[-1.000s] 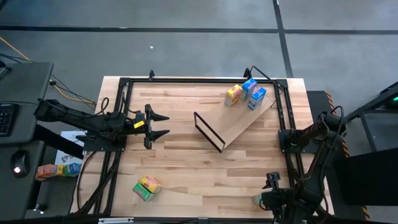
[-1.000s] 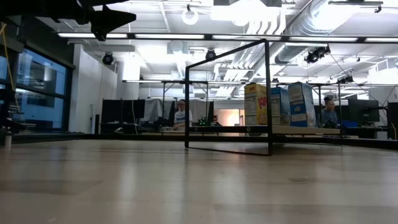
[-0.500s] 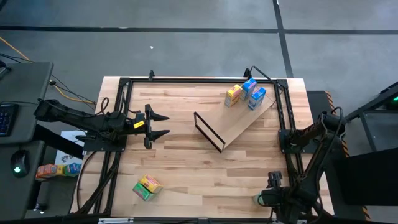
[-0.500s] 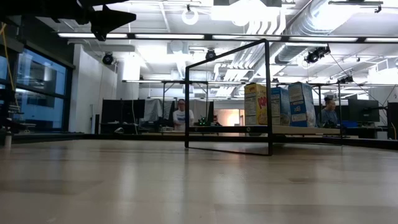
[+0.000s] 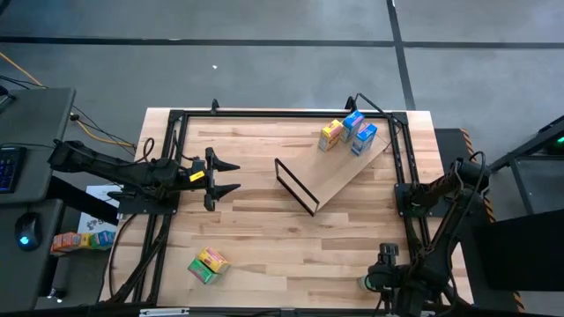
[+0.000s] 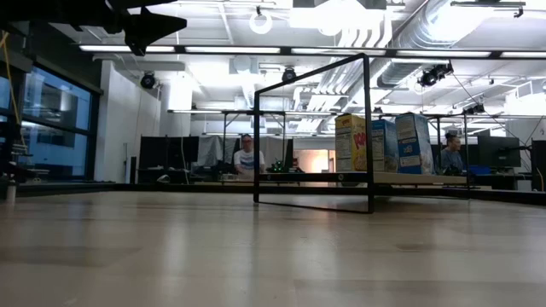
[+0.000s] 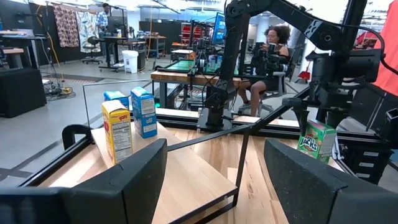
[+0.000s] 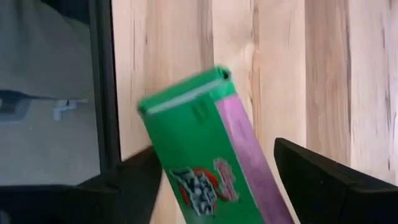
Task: Stack cereal on shelf
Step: Put the right green cereal box on the shelf
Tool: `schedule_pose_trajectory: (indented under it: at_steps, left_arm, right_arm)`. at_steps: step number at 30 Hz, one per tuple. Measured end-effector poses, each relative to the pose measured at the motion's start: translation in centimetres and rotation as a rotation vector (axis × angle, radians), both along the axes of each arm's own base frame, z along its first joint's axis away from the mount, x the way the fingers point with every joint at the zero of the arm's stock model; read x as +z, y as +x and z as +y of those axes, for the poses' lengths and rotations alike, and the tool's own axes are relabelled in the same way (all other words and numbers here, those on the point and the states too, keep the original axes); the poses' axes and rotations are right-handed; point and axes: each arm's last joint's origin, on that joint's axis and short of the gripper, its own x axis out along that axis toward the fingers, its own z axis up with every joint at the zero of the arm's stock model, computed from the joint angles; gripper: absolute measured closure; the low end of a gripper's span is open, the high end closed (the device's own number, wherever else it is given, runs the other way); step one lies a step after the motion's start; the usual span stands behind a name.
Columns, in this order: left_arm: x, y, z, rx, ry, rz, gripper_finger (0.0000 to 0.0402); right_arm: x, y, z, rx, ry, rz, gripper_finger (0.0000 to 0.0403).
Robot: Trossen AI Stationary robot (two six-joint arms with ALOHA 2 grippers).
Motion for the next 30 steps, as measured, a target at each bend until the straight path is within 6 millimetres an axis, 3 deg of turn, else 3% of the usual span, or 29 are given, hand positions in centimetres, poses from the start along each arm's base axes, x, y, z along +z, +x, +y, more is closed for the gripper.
schedule_pose_trajectory:
  at_steps: [20, 25, 30]
  left_arm:
    - [0.00, 0.00, -0.01, 0.000, 0.009, 0.001, 0.0143]
    - [0.00, -0.01, 0.00, 0.000, 0.009, 0.001, 0.0143]
    - [0.00, 0.00, 0.00, 0.000, 0.009, 0.001, 0.0143]
  right_arm:
    - [0.28, 0.66, 0.48, -0.030, 0.012, -0.155, 0.0119]
    - [0.19, 0.47, 0.40, -0.018, 0.017, -0.104, 0.0125]
    - [0.02, 0.05, 0.16, 0.002, 0.020, 0.001, 0.0154]
